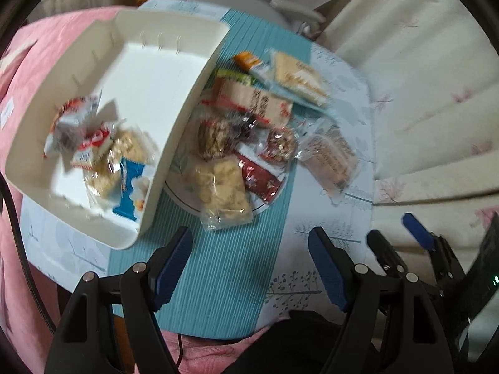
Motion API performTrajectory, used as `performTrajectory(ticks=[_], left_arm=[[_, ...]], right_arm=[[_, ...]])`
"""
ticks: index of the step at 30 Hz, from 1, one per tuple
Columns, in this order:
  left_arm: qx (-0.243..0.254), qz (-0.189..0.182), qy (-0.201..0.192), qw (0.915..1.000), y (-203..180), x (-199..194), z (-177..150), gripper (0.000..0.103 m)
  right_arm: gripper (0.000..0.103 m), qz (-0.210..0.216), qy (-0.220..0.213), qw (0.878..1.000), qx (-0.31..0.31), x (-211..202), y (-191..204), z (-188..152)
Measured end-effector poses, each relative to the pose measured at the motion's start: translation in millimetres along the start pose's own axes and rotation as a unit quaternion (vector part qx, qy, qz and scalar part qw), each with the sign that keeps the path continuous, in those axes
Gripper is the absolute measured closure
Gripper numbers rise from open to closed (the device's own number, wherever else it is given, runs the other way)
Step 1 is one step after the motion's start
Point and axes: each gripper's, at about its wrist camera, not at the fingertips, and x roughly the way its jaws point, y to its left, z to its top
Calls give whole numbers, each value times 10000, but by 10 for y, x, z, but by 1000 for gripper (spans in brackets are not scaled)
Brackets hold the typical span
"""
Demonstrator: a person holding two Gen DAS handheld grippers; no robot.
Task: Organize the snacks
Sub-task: 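Move both tools back over the remaining snacks, then grasp the clear puffed-snack bag with the left tool while the right tool grasps the printed pastry bag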
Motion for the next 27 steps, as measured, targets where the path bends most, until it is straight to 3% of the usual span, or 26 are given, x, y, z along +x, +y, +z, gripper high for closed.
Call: performTrajectory(ticks=[8,18,27], left_arm=[[-287,573,405,9971,-122,462,44,28],[-612,1128,309,9913,-84,874,170,28],[-925,1159,233,9887,54,1114,195,28]], right_arm=[[21,-291,-92,9975,-640,278,-112,111],[14,-496,-167,9926,-1094,834,-219,261],[14,-633,-91,9893,-1313,1330,-241,317]])
